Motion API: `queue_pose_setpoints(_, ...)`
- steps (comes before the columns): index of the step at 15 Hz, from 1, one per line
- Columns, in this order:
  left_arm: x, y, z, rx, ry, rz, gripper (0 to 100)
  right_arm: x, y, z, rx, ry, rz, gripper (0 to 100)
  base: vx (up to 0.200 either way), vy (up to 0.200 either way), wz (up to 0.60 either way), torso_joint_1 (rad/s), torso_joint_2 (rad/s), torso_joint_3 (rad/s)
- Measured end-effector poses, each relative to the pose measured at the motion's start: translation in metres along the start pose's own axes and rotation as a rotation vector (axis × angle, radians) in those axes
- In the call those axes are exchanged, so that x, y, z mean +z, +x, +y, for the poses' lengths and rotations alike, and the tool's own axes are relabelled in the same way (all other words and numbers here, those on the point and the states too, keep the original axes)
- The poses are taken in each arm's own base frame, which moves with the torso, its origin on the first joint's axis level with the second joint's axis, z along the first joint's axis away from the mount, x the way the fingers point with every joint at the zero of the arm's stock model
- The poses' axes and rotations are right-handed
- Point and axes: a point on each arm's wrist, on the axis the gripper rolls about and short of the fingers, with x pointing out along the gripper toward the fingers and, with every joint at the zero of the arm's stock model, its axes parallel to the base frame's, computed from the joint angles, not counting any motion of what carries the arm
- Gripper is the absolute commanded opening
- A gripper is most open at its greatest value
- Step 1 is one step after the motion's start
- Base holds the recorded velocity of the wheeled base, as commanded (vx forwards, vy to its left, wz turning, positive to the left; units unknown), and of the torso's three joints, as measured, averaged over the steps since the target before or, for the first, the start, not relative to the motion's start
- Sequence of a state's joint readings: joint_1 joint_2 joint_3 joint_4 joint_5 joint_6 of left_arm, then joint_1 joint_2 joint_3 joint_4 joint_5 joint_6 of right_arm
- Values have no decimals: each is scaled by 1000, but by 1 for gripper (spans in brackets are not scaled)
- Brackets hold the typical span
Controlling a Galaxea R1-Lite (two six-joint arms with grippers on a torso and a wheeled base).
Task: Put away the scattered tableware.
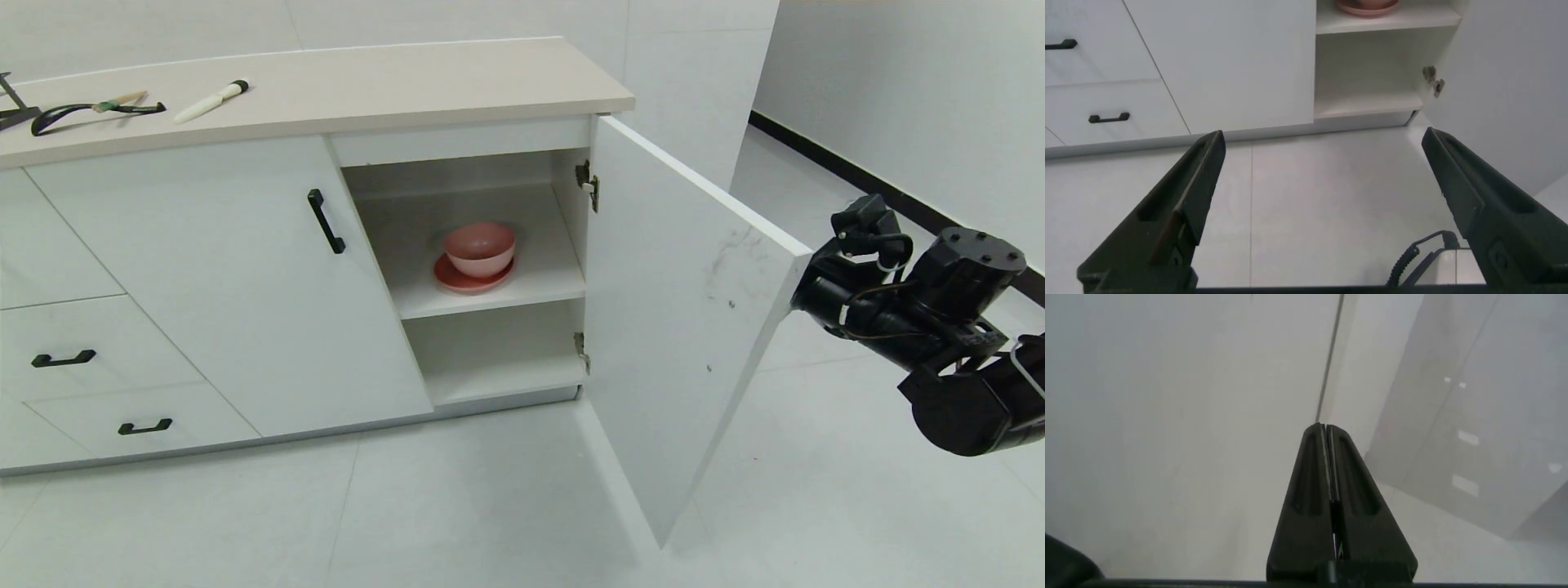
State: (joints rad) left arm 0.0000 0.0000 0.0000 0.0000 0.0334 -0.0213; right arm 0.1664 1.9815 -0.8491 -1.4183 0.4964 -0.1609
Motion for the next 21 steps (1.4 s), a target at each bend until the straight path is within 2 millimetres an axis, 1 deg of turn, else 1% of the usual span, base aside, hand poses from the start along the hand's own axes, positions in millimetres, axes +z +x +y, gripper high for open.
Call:
queue_pose_setpoints(4, 0, 0, 0, 0, -12, 0, 100, 2, -2, 11, 25, 13, 6, 0, 0, 0, 0, 0, 0, 0)
queue_pose_setpoints(9, 0, 0, 0, 7, -15, -1, 100, 10, -3, 31, 76, 28, -2, 0, 0, 0, 0, 0, 0, 0)
queue_pose_setpoints(16, 0, 0, 0, 7, -14, -1, 100, 17, 11, 68, 186, 59, -34, 0, 0, 0, 0, 0, 0, 0)
queue_pose_setpoints(19, 0, 0, 0, 7, -14, -1, 100, 19, 16, 80, 222, 68, -47, 0, 0, 0, 0, 0, 0, 0)
queue_pose_setpoints(21, 0, 0, 0, 7, -14, -1, 100, 21, 22, 84, 234, 67, -63, 0, 0, 0, 0, 0, 0, 0)
